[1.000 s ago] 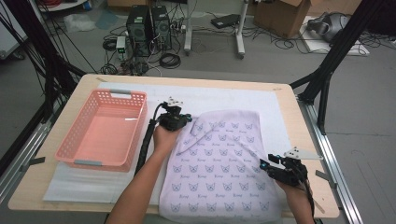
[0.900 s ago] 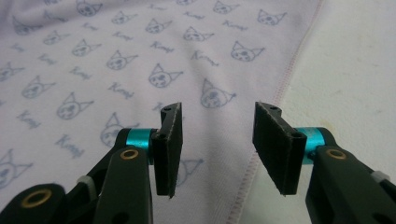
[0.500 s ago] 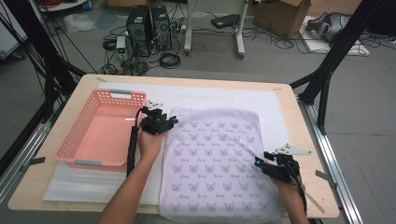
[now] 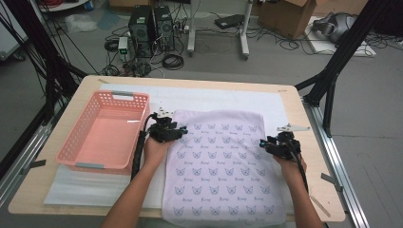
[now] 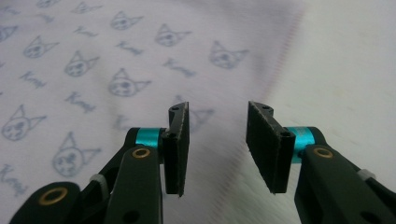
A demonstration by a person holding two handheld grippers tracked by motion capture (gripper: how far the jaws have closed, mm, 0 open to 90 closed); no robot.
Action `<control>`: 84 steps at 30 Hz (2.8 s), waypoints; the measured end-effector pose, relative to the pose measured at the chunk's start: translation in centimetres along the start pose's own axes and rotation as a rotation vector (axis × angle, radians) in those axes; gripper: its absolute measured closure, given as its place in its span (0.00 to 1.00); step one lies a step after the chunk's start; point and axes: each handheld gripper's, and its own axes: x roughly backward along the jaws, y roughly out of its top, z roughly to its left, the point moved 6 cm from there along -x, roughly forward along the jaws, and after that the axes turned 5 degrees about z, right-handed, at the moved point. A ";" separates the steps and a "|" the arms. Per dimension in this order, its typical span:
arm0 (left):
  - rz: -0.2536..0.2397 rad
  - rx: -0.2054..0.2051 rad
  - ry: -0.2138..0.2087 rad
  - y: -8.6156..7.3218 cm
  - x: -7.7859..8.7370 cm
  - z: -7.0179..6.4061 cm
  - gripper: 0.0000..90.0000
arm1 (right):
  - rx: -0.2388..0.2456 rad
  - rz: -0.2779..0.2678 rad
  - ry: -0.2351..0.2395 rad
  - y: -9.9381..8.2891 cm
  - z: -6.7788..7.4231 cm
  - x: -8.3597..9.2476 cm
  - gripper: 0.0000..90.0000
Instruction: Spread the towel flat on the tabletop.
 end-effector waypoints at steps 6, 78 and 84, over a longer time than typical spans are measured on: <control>0.008 -0.064 -0.080 -1.2 -0.3 -2.3 0.54 | 0.113 0.046 0.051 -0.2 2.7 -1.1 0.69; 0.076 0.052 0.235 3.7 -4.5 5.2 0.67 | -0.080 -0.137 -0.232 7.5 -6.6 -3.7 0.66; 0.066 0.032 0.326 3.8 -4.3 5.8 0.96 | -0.058 -0.110 -0.169 6.6 -5.9 -2.7 0.65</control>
